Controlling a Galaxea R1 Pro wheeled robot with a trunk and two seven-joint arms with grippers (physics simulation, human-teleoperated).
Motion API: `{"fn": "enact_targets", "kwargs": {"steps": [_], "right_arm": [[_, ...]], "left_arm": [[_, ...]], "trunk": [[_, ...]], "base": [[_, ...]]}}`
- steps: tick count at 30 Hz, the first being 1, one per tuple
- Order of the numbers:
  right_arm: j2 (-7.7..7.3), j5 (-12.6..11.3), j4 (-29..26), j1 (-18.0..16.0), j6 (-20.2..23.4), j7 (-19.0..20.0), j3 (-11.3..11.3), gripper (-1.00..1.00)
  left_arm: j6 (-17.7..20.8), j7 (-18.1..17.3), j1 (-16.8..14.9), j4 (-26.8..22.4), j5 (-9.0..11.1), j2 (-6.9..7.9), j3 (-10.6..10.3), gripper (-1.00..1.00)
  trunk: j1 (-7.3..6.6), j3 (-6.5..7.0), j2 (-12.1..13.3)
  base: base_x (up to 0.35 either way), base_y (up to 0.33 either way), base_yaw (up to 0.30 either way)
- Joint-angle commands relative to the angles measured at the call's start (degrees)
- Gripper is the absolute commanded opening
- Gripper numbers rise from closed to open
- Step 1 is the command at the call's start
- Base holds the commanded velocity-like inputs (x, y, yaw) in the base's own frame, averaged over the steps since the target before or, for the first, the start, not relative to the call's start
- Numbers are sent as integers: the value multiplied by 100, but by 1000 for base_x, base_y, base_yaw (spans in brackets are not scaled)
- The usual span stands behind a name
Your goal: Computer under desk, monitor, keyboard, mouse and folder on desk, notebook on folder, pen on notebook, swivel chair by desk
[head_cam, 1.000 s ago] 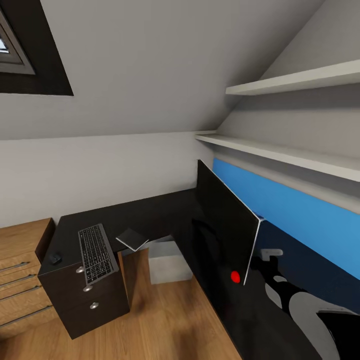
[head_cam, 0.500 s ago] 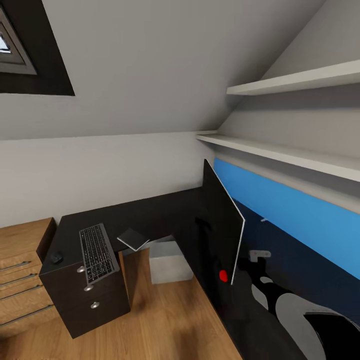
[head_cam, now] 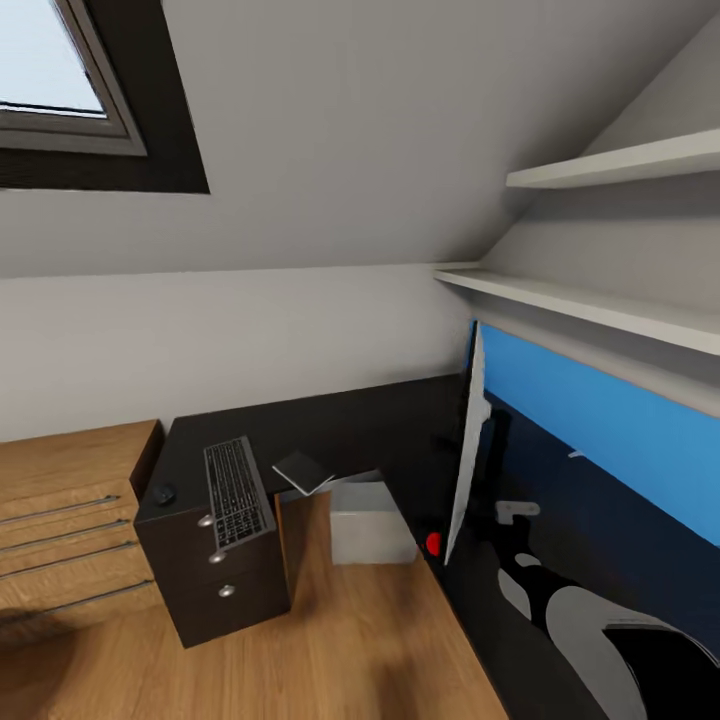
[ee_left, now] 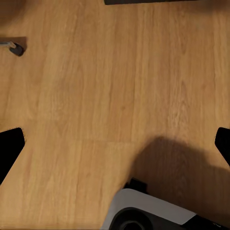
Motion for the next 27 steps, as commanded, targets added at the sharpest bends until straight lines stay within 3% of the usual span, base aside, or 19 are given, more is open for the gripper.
{"fn": "enact_targets", "kwargs": {"steps": [1, 12, 27], "right_arm": [[0, -1, 5, -5, -18, -5, 24, 100], [10, 8, 0, -6, -18, -10, 23, 100], [62, 22, -3, -5, -18, -14, 25, 100]], "left_arm": [[-16, 42, -2, -11, 47, 7, -49, 100], [-14, 42, -3, -11, 56, 3, -63, 100], [-14, 42, -3, 146, 41, -3, -76, 100]], "trunk": [[2, -9, -8], [2, -9, -8], [2, -9, -8]], "base": [[0, 0, 278], [0, 0, 259], [0, 0, 20]]}}
